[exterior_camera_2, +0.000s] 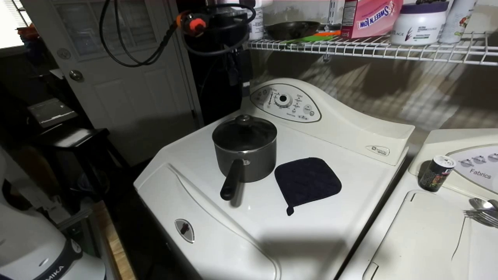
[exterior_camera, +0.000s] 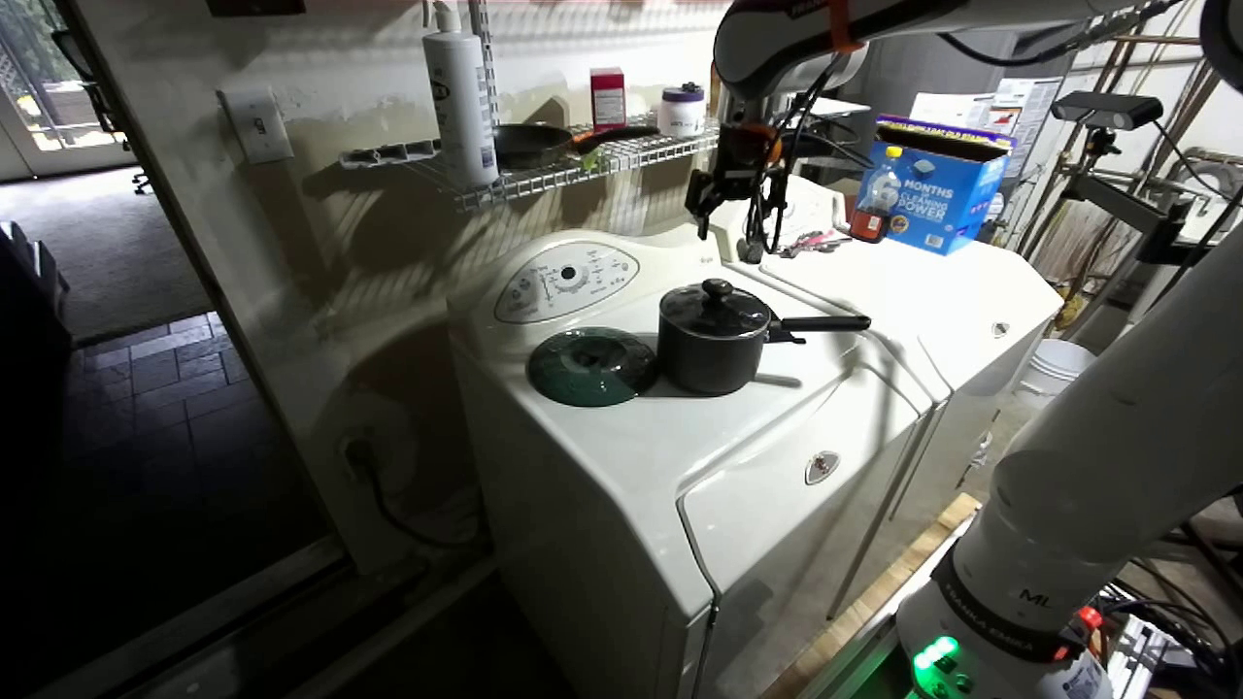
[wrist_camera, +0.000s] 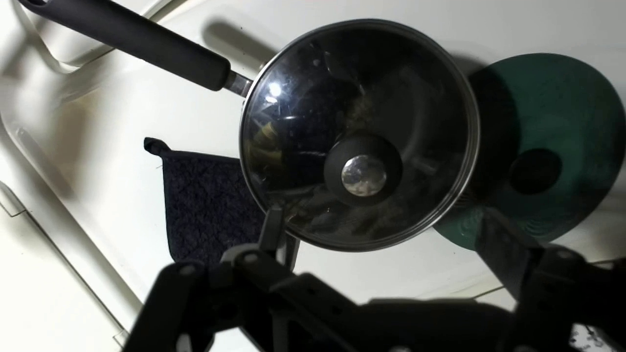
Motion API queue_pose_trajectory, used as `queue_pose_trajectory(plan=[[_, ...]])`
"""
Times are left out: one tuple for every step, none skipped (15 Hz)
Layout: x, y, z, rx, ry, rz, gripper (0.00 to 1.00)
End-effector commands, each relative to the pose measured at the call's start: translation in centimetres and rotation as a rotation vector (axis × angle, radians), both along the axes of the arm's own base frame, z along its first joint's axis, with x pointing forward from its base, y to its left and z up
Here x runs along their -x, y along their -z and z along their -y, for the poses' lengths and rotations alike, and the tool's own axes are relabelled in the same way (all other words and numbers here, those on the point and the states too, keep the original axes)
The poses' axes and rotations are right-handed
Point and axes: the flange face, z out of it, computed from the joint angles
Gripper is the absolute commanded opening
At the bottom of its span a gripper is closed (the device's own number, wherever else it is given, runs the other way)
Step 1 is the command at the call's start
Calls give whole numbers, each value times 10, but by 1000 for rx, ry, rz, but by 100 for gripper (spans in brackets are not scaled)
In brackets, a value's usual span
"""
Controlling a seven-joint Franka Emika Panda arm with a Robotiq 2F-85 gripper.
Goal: Close the pot
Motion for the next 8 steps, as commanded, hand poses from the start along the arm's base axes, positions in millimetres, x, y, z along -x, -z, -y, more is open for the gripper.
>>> queue_pose_trajectory(plan=[[13, -28, -1, -13, -11, 30, 100], [15, -33, -1, -13, -9, 38, 100], [16, -37, -1, -12, -7, 44, 100], [10, -26, 0, 2, 0, 43, 100], [12, -30, -1, 2, 0, 48, 100], [13, -32, -1, 3, 0, 51, 100], [14, -33, -1, 3, 0, 52, 100], [14, -33, -1, 3, 0, 52, 100]])
